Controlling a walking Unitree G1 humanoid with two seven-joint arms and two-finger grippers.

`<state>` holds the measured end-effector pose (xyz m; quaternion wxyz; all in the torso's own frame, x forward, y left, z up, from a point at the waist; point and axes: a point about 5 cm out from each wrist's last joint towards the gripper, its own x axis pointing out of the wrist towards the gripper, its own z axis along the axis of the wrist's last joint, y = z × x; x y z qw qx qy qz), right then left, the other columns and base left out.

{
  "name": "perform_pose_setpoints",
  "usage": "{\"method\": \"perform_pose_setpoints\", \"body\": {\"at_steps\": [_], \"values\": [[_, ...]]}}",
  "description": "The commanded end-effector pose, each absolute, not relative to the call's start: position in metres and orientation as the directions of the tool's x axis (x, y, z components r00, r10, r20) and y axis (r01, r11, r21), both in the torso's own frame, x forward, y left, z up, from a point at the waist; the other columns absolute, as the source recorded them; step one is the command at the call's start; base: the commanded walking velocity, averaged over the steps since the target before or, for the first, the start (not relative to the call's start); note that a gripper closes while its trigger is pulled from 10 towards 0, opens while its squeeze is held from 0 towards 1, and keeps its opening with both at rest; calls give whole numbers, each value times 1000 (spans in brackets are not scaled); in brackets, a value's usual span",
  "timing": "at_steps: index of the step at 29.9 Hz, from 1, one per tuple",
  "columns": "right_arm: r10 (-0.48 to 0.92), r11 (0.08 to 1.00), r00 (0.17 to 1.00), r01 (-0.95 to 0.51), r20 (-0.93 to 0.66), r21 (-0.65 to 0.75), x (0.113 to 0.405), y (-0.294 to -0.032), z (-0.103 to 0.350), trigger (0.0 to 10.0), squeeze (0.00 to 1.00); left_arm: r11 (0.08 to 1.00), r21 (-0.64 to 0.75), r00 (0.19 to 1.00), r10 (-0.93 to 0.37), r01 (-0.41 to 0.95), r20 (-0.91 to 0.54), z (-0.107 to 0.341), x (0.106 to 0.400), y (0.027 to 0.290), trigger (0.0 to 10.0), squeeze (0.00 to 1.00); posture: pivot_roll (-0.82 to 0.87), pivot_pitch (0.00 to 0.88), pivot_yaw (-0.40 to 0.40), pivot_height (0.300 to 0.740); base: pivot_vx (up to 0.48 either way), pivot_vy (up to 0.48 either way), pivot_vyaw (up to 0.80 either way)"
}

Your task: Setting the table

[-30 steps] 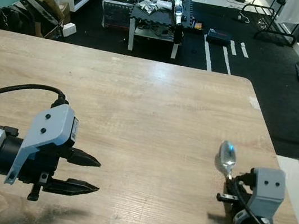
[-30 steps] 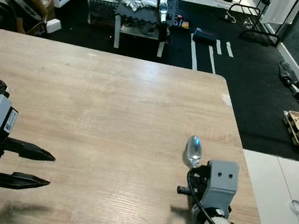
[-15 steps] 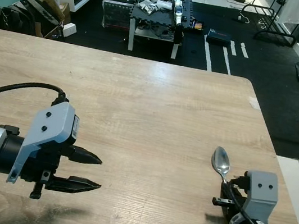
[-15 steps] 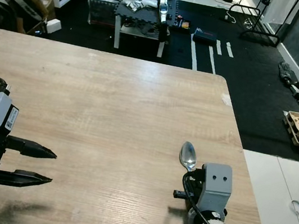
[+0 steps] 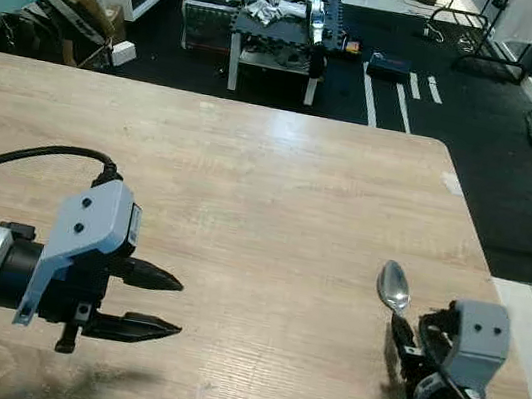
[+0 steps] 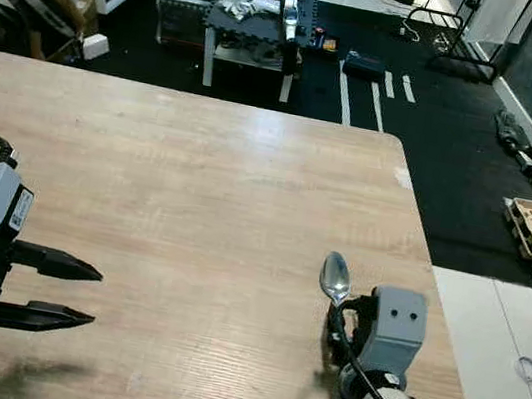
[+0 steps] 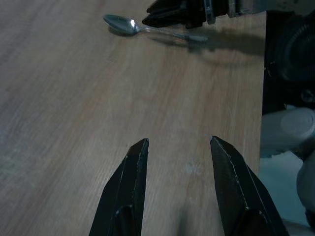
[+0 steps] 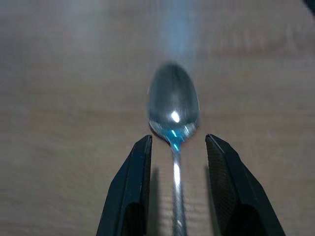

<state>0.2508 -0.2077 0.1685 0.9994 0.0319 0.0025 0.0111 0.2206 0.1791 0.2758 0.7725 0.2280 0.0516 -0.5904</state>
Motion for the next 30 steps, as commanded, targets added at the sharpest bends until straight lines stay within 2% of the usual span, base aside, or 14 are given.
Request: {"method": "perform_pose_setpoints", "body": {"at_steps": [1, 5, 9, 11, 14, 17, 18, 21, 25, 30], "values": [[33, 995, 997, -39, 63, 90, 246, -207, 179, 10000, 0, 190, 285, 286, -893, 939, -346, 274, 221, 176, 10000, 0, 135, 180, 87, 740, 0, 0, 0], [-29, 991, 977, 0, 211, 133, 245, -206, 202, 10000, 0, 277, 322, 369, -889, 905, -270, 275, 232, 171, 10000, 0, 133, 181, 90, 740, 0, 0, 0], [-92, 988, 961, 54, 263, 146, 251, -205, 210, 10000, 0, 373, 342, 453, -870, 863, -194, 277, 244, 166, 10000, 0, 133, 181, 90, 740, 0, 0, 0], [-106, 986, 957, 65, 272, 155, 252, -205, 211, 10000, 0, 393, 344, 471, -864, 853, -178, 278, 247, 164, 10000, 0, 133, 181, 90, 740, 0, 0, 0], [-133, 980, 940, 78, 314, 183, 259, -199, 217, 10000, 0, 500, 341, 559, -824, 796, -96, 279, 259, 161, 10000, 0, 131, 178, 96, 740, 0, 0, 0], [-121, 978, 931, 53, 344, 199, 271, -182, 223, 10000, 0, 689, 305, 718, -696, 658, 24, 280, 283, 160, 10000, 0, 135, 167, 106, 740, 0, 0, 0], [-103, 979, 928, 31, 357, 204, 275, -172, 226, 10000, 0, 779, 278, 796, -601, 562, 75, 280, 294, 161, 10000, 0, 135, 167, 106, 740, 0, 0, 0], [-82, 977, 927, 2, 366, 214, 280, -163, 228, 10000, 0, 866, 224, 869, -481, 448, 121, 277, 306, 164, 10000, 0, 138, 163, 100, 740, 0, 0, 0], [-88, 971, 933, 2, 350, 238, 288, -157, 224, 10000, 0, 919, 203, 918, -369, 338, 147, 267, 317, 159, 10000, 0, 125, 159, 99, 740, 0, 0, 0], [-97, 964, 937, 5, 334, 267, 292, -154, 220, 10000, 0, 936, 193, 934, -324, 293, 152, 262, 322, 156, 10000, 0, 125, 155, 100, 740, 0, 0, 0]]}}
